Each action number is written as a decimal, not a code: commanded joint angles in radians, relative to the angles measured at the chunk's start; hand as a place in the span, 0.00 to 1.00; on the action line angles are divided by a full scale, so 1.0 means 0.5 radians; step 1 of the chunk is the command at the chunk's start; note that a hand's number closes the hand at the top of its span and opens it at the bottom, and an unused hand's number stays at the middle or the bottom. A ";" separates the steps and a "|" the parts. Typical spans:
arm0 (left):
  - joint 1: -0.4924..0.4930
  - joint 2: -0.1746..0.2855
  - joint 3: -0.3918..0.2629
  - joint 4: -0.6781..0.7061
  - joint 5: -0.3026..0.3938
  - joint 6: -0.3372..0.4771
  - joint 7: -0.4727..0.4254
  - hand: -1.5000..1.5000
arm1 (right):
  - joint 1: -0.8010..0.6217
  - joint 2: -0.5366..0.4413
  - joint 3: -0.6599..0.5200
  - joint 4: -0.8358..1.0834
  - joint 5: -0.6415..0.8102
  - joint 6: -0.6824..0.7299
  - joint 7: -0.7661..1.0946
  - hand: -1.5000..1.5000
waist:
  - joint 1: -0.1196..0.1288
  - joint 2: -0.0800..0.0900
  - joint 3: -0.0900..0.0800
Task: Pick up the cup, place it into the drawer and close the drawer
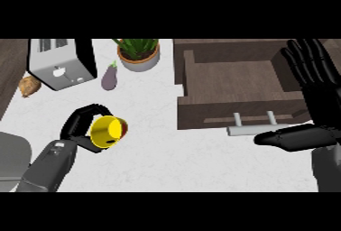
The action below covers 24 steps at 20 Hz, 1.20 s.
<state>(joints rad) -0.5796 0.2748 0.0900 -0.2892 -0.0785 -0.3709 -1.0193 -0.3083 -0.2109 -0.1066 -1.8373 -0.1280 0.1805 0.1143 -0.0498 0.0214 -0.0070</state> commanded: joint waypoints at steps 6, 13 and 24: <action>0.150 -0.181 0.514 -0.037 0.425 0.595 -0.339 1.00 | 0.072 -0.013 -0.044 -0.039 -0.030 0.003 0.019 0.00 | 0.063 -0.030 0.007; -0.101 -0.227 0.368 -0.259 0.373 0.301 -0.100 1.00 | 0.099 -0.045 -0.056 -0.101 -0.050 0.029 0.087 0.00 | 0.083 -0.047 0.013; -0.422 -0.495 0.117 -0.980 0.346 0.620 0.668 1.00 | 0.127 -0.056 -0.105 -0.084 -0.014 0.013 0.042 0.00 | 0.111 -0.059 0.016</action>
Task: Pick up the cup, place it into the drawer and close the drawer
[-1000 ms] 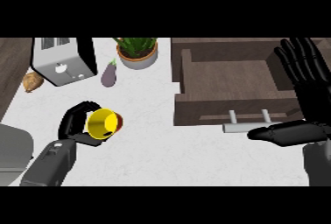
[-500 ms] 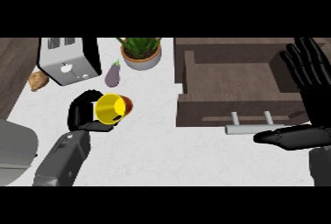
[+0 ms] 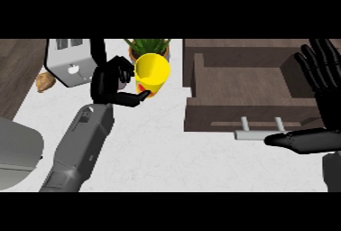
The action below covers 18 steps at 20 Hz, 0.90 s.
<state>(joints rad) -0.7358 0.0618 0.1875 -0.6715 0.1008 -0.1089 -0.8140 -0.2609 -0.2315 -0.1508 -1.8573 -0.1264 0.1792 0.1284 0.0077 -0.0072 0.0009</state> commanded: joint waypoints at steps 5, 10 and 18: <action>-0.390 -0.121 -0.231 -0.356 0.018 0.316 0.640 1.00 | -0.003 0.024 -0.001 0.183 0.070 0.009 -0.171 0.00 | -0.012 0.010 0.000; -0.737 -0.123 -0.365 -0.249 0.121 0.629 0.886 1.00 | -0.006 -0.045 -0.084 0.099 -0.039 0.060 -0.097 0.00 | -0.063 0.017 -0.001; -1.160 -0.123 -0.596 0.277 0.240 0.943 1.158 1.00 | -0.010 -0.009 -0.036 0.084 -0.029 0.063 -0.115 0.00 | -0.147 0.038 0.001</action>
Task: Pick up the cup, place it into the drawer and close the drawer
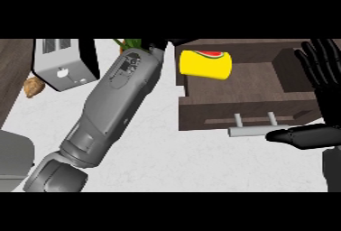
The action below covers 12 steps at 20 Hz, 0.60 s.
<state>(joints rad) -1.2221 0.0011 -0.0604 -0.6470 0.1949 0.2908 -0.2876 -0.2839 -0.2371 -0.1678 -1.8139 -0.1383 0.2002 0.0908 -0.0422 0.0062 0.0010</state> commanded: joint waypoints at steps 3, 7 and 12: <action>-0.268 -0.002 -0.133 0.442 0.074 0.137 0.098 1.00 | -0.024 0.026 0.036 0.009 0.040 -0.007 -0.059 0.00 | -0.054 0.022 0.001; -0.288 -0.002 -0.256 0.617 0.137 0.097 0.090 1.00 | -0.133 -0.004 0.046 -0.009 -0.018 0.014 0.068 0.00 | -0.130 0.039 0.001; -0.222 -0.002 -0.479 0.724 0.167 -0.063 0.190 1.00 | -0.188 0.028 0.069 0.080 0.000 0.023 -0.035 0.00 | -0.206 0.066 0.003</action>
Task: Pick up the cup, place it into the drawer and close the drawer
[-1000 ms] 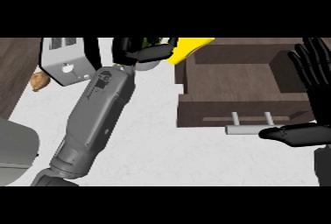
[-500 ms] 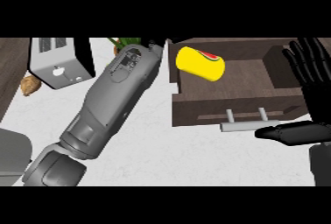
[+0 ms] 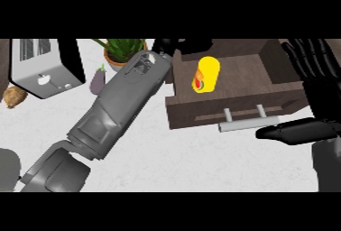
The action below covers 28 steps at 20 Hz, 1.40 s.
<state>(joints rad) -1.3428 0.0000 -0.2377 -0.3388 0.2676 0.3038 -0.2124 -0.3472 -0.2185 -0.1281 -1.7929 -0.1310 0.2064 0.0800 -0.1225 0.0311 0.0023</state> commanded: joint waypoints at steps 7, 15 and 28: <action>0.082 0.000 -0.221 0.068 0.160 -0.056 -0.005 0.00 | -0.144 0.020 0.073 0.028 -0.047 0.057 0.025 0.00 | -0.176 0.040 -0.001; 0.165 0.000 -0.104 -0.122 0.484 -0.121 -0.311 0.00 | -0.164 0.038 0.317 0.027 -0.381 0.501 0.021 1.00 | -0.202 0.046 -0.004; 0.150 0.000 -0.039 -0.097 0.760 0.024 -0.557 0.00 | 0.043 -0.390 0.689 -0.036 0.235 0.822 0.229 0.00 | 0.061 -0.031 -0.003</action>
<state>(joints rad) -1.2748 0.0001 -0.2673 -0.4004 0.6214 0.3063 -0.4672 -0.3672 -0.3644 0.1717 -1.7693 -0.1601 0.6152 0.1989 -0.1230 0.0255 0.0003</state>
